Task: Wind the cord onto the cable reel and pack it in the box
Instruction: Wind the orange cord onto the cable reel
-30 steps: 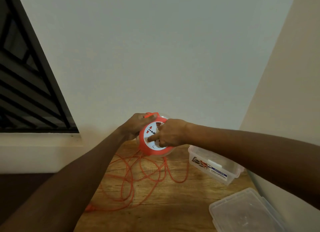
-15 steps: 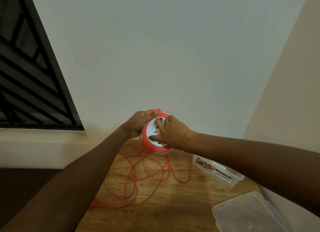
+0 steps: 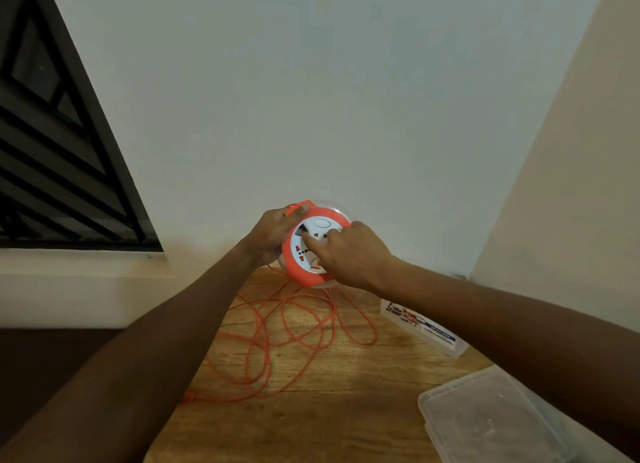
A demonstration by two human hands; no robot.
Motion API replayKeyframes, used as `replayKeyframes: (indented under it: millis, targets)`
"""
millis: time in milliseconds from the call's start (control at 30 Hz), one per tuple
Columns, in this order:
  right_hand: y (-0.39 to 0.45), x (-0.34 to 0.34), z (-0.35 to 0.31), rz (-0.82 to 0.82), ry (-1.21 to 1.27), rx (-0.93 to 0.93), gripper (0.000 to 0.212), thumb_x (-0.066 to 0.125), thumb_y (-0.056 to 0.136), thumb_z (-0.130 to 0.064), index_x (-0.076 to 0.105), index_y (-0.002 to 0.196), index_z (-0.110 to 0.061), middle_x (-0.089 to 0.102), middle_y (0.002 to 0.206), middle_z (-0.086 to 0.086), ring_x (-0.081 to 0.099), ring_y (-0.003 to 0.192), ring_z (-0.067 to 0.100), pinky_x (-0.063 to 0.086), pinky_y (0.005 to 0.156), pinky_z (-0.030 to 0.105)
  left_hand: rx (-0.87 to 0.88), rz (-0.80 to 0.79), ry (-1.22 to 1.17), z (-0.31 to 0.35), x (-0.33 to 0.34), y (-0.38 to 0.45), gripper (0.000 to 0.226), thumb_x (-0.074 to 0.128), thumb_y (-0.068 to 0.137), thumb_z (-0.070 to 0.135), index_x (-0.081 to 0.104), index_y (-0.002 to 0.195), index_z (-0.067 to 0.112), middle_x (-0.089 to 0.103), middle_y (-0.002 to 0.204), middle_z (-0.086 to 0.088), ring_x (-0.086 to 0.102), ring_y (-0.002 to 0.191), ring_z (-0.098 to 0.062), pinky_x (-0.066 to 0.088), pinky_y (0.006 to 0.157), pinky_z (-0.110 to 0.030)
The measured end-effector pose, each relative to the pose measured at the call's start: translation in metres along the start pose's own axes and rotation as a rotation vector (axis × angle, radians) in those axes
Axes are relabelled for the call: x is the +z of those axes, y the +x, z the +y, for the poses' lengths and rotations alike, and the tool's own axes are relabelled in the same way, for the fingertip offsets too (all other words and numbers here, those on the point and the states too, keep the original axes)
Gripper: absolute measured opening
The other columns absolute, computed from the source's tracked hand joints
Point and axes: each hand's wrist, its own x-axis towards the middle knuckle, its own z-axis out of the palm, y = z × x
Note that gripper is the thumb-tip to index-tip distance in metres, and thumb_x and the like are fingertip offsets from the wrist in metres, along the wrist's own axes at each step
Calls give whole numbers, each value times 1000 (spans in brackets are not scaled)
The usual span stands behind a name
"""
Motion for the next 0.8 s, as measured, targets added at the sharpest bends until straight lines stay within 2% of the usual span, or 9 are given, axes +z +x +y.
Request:
replayKeyframes:
  millis: [67, 133, 233, 300, 433, 567, 700, 800]
  targets:
    - [-5, 0, 9, 16, -34, -187, 43, 67, 87, -23, 56, 129, -17, 61, 117, 20, 65, 88, 35, 55, 67, 43, -12, -14, 8, 1, -3, 0, 41, 60, 99, 43, 67, 124, 12, 78, 108, -12, 78, 90, -33, 65, 72, -39]
    - [-6, 2, 18, 11, -59, -349, 39, 70, 84, -16, 63, 122, -21, 51, 131, 20, 61, 97, 36, 55, 64, 43, -21, -32, 12, 2, -5, -1, 38, 59, 99, 42, 67, 120, 11, 79, 105, -12, 78, 84, -30, 65, 67, -36]
    - [-3, -1, 24, -90, -70, -403, 48, 62, 90, -16, 52, 134, -31, 27, 153, 15, 53, 116, 35, 52, 63, 40, -32, -60, 35, 5, -3, -2, 32, 59, 100, 41, 68, 117, 15, 80, 103, -9, 79, 83, -28, 65, 65, -35]
    - [1, -8, 21, -148, -97, -381, 50, 58, 94, -20, 45, 139, -37, 19, 157, 13, 54, 116, 34, 50, 62, 40, -34, -75, 46, 6, 0, -3, 28, 58, 100, 40, 68, 114, 17, 80, 101, -7, 79, 82, -26, 64, 65, -34]
    - [6, -19, 11, -208, -205, -373, 52, 55, 97, -27, 37, 143, -42, 22, 155, 20, 56, 117, 36, 54, 74, 43, -31, -99, 66, 11, 6, -5, 25, 61, 99, 40, 70, 109, 18, 80, 95, -6, 78, 78, -25, 63, 63, -32]
    - [7, -22, -1, -239, -315, -398, 50, 52, 99, -28, 36, 145, -38, 23, 154, 24, 52, 122, 38, 50, 89, 45, -24, -92, 109, 12, 5, -5, 25, 61, 98, 42, 70, 107, 21, 81, 94, -4, 79, 78, -25, 63, 64, -32]
    - [11, -24, -5, -250, -349, -377, 59, 57, 97, -29, 30, 149, -37, 29, 150, 24, 50, 122, 39, 51, 87, 44, -11, -81, 103, 8, 1, -5, 28, 60, 98, 42, 70, 111, 19, 81, 96, -5, 79, 81, -25, 64, 66, -33]
    - [7, -26, -2, -208, -300, -263, 65, 57, 97, -28, 22, 152, -33, 37, 147, 23, 53, 122, 35, 52, 88, 42, 43, -48, 35, 7, 3, -8, 23, 60, 100, 36, 72, 109, 19, 81, 93, -3, 78, 78, -23, 63, 64, -31]
